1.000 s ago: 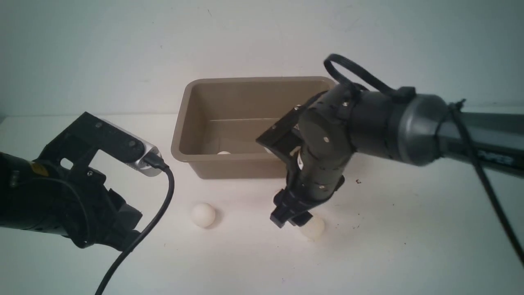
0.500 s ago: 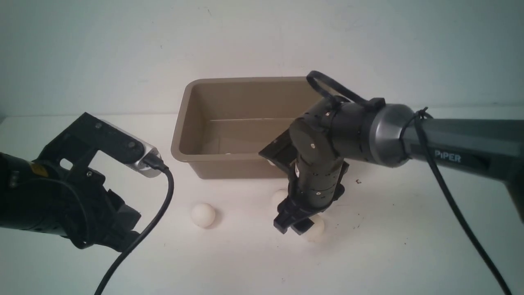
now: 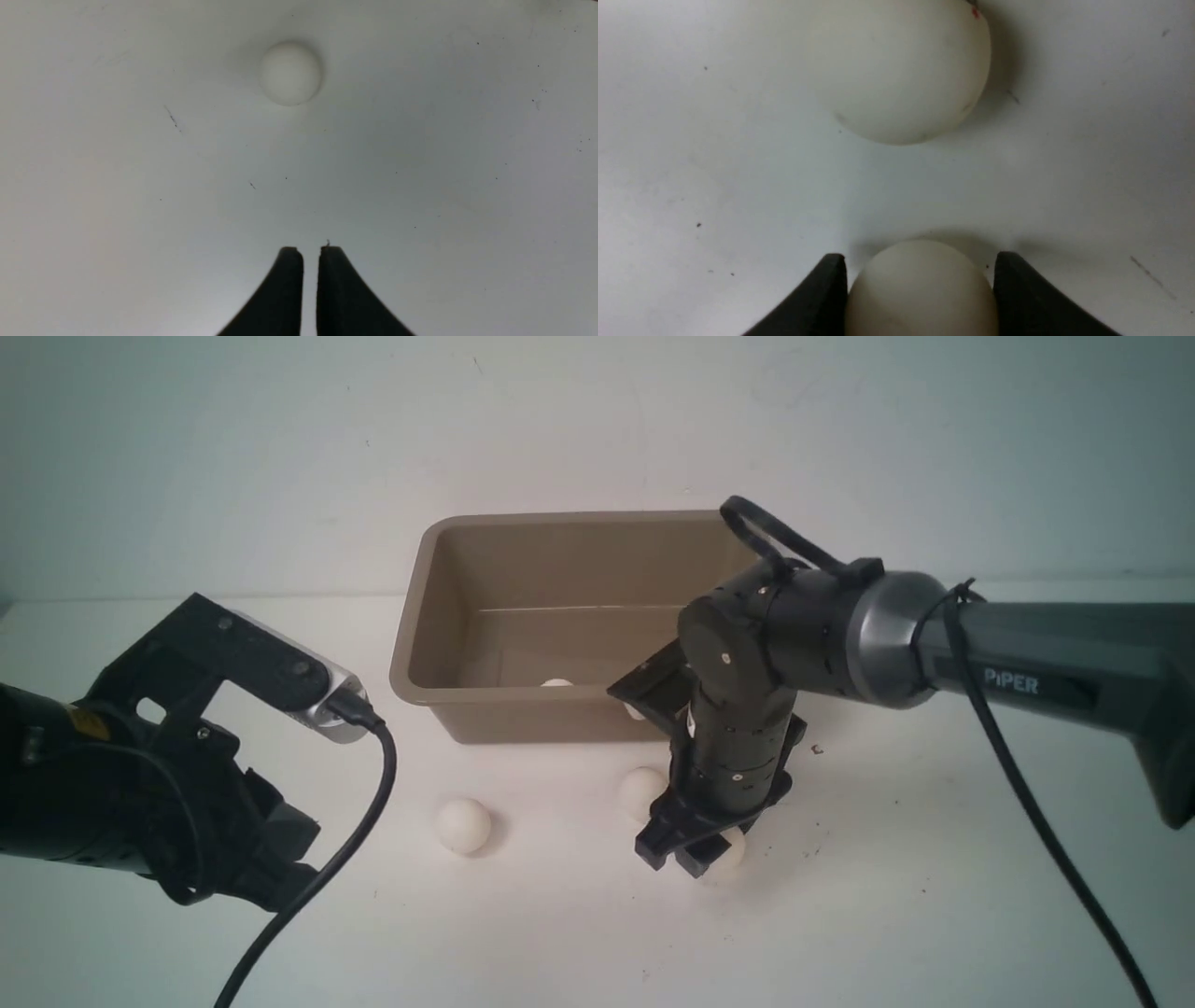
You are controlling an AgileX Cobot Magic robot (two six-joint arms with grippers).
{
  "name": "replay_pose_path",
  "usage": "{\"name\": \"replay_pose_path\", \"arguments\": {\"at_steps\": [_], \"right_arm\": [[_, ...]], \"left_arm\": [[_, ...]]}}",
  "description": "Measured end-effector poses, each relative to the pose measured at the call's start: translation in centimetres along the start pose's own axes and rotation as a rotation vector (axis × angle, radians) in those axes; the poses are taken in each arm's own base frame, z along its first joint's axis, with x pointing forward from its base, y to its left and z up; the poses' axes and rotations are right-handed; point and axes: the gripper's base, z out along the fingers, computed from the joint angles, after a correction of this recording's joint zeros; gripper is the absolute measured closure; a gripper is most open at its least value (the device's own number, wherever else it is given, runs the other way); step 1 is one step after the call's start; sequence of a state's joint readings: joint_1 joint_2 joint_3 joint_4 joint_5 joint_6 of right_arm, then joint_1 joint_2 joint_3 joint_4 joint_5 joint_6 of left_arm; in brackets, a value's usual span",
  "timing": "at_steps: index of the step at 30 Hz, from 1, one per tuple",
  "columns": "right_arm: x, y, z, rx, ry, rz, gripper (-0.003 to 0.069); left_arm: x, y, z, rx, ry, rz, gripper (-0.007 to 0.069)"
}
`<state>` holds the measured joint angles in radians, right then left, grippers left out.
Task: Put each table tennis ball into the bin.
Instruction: Use the right arm to clamp the table tennis ball closest to it
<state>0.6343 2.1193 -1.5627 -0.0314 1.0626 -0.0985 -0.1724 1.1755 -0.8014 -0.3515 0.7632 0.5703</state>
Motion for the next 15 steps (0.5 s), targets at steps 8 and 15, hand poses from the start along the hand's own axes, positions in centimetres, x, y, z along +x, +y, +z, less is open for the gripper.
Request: {"name": "replay_pose_path", "arguments": {"at_steps": [8, 15], "right_arm": [[0.9, 0.5, -3.1, -0.062, 0.049, -0.018, 0.0296], [1.2, 0.9, -12.2, -0.035, -0.194, -0.053, 0.0296]], "left_arm": [[0.0, 0.0, 0.0, 0.000, 0.000, 0.000, 0.0594], [0.0, 0.0, 0.0, 0.000, 0.000, 0.001, 0.0594]]}}
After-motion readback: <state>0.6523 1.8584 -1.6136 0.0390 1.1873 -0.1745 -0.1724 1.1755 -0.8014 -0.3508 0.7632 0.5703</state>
